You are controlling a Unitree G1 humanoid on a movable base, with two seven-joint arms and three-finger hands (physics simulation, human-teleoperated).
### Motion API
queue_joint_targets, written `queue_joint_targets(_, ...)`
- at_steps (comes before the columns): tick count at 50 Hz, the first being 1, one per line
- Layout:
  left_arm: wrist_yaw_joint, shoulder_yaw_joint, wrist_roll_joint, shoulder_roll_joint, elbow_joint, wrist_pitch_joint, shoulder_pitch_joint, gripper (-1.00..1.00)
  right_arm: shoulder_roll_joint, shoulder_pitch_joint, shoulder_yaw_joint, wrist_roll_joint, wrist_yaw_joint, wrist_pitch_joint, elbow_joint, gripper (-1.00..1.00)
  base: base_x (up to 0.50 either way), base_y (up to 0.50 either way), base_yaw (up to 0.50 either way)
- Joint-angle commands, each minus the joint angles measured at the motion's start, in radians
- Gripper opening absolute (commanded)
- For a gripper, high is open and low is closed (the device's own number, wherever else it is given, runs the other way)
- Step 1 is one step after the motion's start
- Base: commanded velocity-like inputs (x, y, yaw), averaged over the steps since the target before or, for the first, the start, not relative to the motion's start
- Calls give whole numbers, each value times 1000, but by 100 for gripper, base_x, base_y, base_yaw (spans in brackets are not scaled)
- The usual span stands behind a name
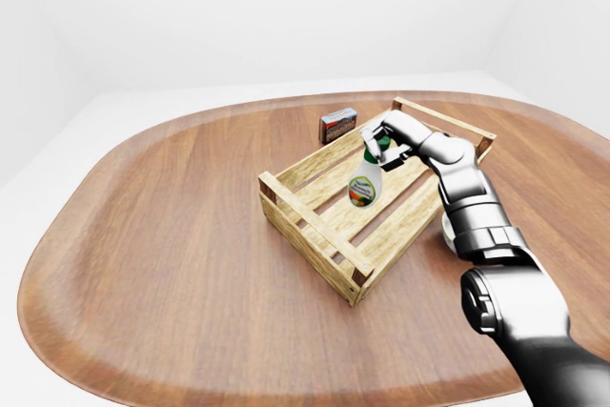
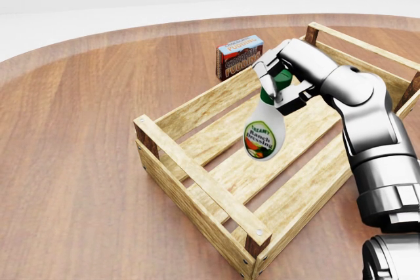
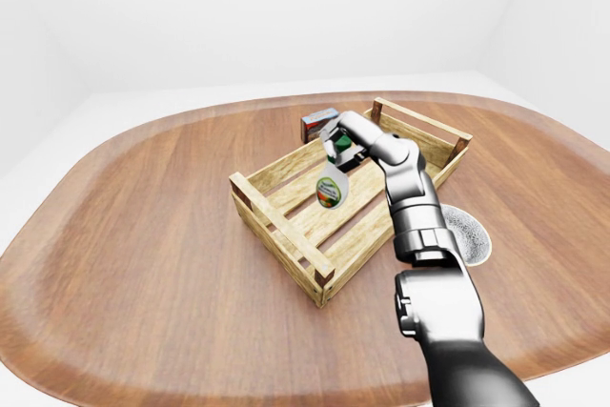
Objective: Pick up the salad dressing and put it in the tray.
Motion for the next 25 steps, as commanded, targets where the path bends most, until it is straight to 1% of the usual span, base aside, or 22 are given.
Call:
queue_joint_targets(1,-2,1,1,0,3,0,1,100,-40,-61,-16,-56,-231,-84,267,-98,0,0,0)
queue_joint_targets(4,-1,-1,2,-1,7,0,0,100,-47,-72,-8,-83,-342,-84,331,-98,0,0,0)
queue_joint_targets(7,-2,-5,3,-2,11,0,0,100,-48,-84,-8,-90,-416,-84,383,-98,0,0,0)
queue_joint_targets(14,0,-3,0,-1,7,0,1,100,-45,-82,-3,-106,-524,-84,457,-98,0,0,0)
queue_joint_targets(19,2,-4,1,-1,3,0,0,100,-45,-73,0,-123,-572,-84,486,-98,0,0,0)
queue_joint_targets(25,0,-7,3,-2,9,0,0,100,-44,-61,-5,-125,-591,-84,509,-98,0,0,0)
